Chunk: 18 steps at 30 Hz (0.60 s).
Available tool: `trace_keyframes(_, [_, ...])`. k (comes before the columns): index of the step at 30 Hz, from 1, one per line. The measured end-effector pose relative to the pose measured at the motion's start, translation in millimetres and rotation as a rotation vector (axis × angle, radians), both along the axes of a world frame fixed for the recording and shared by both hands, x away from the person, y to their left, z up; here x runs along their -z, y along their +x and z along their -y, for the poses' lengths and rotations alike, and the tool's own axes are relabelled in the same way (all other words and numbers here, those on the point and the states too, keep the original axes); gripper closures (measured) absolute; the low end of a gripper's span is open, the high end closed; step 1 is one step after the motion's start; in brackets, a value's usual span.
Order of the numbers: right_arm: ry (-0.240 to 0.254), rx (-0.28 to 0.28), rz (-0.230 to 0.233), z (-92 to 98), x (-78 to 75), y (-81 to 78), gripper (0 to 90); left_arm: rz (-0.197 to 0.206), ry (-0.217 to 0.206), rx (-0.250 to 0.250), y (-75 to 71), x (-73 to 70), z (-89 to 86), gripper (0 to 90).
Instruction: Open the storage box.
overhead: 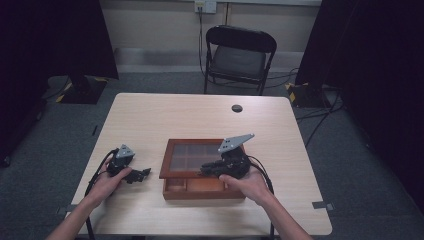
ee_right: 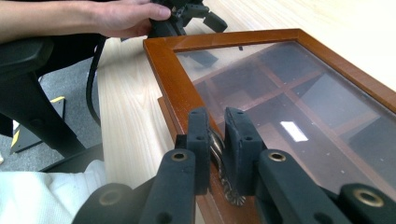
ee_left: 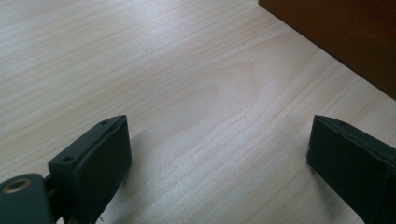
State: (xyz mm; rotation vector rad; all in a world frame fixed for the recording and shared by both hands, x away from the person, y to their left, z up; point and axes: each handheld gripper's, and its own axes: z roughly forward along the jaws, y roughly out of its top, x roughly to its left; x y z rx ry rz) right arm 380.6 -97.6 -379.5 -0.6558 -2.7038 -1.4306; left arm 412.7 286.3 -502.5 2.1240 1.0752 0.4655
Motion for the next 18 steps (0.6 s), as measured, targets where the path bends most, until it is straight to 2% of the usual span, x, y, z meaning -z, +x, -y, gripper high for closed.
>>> trace_keyframes(18, [0.016,0.024,0.027,0.6,-16.1,5.9,81.4,-0.003,0.002,0.006,0.5,-0.1,-0.5,5.6])
